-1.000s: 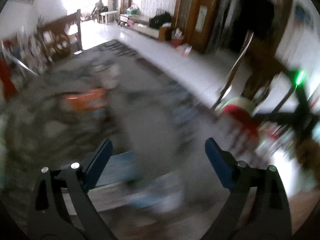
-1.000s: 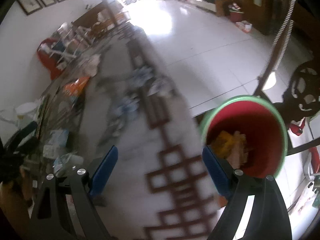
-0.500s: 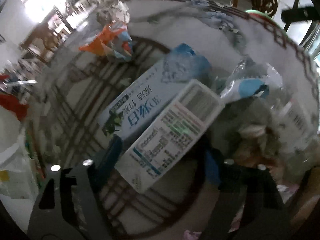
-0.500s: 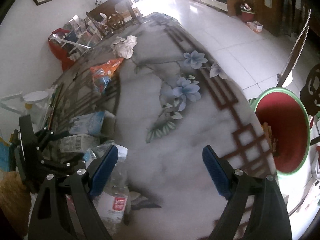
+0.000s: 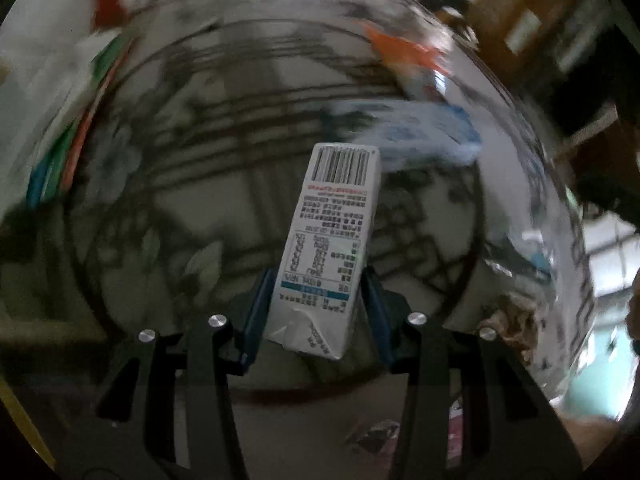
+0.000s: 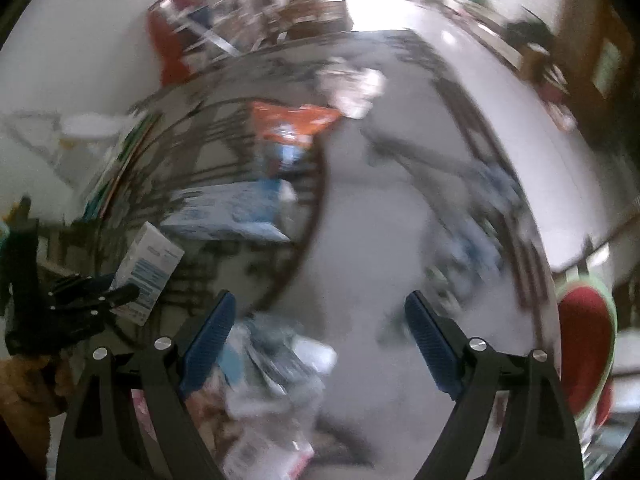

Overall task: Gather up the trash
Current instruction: 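Grasp the white milk carton with the left gripper while the right grasps the blue toothpaste box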

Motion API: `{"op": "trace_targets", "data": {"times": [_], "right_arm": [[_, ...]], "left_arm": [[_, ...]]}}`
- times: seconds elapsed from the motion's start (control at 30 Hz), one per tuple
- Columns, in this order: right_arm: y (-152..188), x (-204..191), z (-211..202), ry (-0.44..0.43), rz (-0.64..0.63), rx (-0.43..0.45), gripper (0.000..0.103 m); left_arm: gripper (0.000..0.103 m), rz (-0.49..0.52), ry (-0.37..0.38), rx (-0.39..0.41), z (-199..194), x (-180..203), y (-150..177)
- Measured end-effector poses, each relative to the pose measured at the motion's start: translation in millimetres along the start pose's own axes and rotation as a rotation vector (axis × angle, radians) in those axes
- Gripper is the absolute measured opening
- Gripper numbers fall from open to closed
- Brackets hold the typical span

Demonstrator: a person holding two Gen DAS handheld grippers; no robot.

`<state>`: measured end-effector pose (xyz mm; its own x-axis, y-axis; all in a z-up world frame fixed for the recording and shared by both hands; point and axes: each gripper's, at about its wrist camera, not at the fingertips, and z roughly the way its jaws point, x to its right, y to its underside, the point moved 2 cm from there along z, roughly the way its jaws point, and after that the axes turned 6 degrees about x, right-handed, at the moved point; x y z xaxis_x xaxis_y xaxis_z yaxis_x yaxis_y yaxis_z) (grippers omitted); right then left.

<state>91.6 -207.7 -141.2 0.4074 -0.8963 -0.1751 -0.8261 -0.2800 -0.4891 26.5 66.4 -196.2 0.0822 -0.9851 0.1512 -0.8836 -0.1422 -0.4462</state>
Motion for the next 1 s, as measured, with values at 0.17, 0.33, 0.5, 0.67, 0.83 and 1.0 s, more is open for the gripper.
{"op": "trace_targets", "data": {"times": [0.17, 0.33, 0.5, 0.67, 0.83, 1.0], "right_arm": [[-31.7, -37.6, 43.9, -0.009, -0.226, -0.08, 0.083], [-47.7, -65.9, 90.9, 0.005, -0.425, -0.158, 0.083], [-42.7, -73.0, 127.1, -0.004, -0.501, -0.241, 0.083], [-24.5, -74.6, 126.9, -0.187, -0.389, -0.404, 0.083], [-32.0, -79.4, 103.7, -0.187, -0.424, -0.301, 0.083], [-58.4, -81.8, 107.8, -0.147, -0.433, -0.216, 0.083]], "left_arm": [[0.044, -0.106, -0.01, 0.019, -5.9, -18.3, 5.5], [0.06, -0.155, -0.008, 0.033, -0.2, -24.5, 1.4], [0.073, -0.178, -0.002, 0.038, 3.2, -28.2, -2.1], [0.073, -0.178, 0.001, 0.041, 2.2, -29.5, -4.9], [0.073, -0.161, -0.005, 0.037, 9.7, -29.4, -9.6], [0.069, -0.145, 0.01, 0.018, 18.4, -24.5, -11.2]]}}
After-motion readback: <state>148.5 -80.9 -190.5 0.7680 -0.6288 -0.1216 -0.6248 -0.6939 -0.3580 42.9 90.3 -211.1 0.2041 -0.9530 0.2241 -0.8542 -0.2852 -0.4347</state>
